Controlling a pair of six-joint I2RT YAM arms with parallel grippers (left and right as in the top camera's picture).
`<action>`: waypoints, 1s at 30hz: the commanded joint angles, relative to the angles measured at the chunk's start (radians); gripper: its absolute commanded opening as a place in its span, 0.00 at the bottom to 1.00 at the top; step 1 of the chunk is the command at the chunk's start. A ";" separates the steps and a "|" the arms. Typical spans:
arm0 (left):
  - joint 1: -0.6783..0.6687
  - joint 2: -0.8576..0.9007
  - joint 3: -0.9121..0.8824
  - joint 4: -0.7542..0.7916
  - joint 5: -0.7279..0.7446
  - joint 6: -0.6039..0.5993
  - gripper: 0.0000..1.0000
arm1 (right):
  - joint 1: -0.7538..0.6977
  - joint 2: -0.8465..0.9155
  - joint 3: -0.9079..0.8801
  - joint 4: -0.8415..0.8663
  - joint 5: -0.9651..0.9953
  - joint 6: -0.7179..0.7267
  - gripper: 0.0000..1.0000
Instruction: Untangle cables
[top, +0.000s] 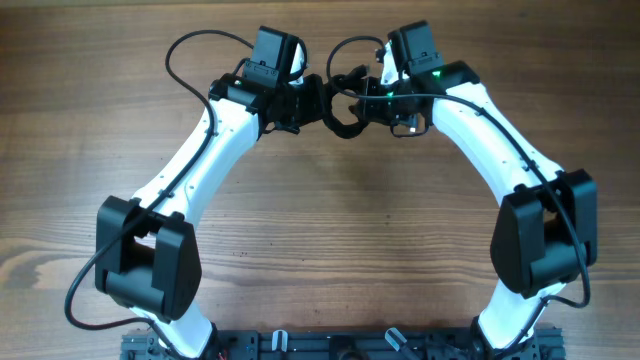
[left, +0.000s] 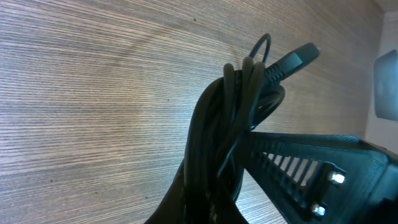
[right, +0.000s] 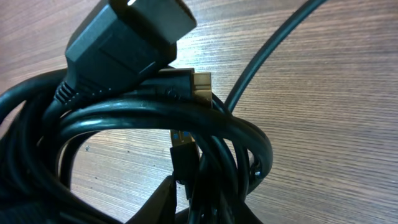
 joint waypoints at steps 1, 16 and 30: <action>-0.003 -0.020 0.014 0.018 0.013 -0.010 0.04 | 0.015 0.026 0.005 -0.002 0.006 0.022 0.21; -0.003 -0.020 0.014 0.018 0.013 -0.010 0.04 | 0.047 0.072 -0.040 0.002 0.005 0.071 0.08; -0.003 -0.020 0.014 0.017 0.006 -0.010 0.04 | -0.051 -0.150 -0.025 -0.003 -0.301 -0.124 0.04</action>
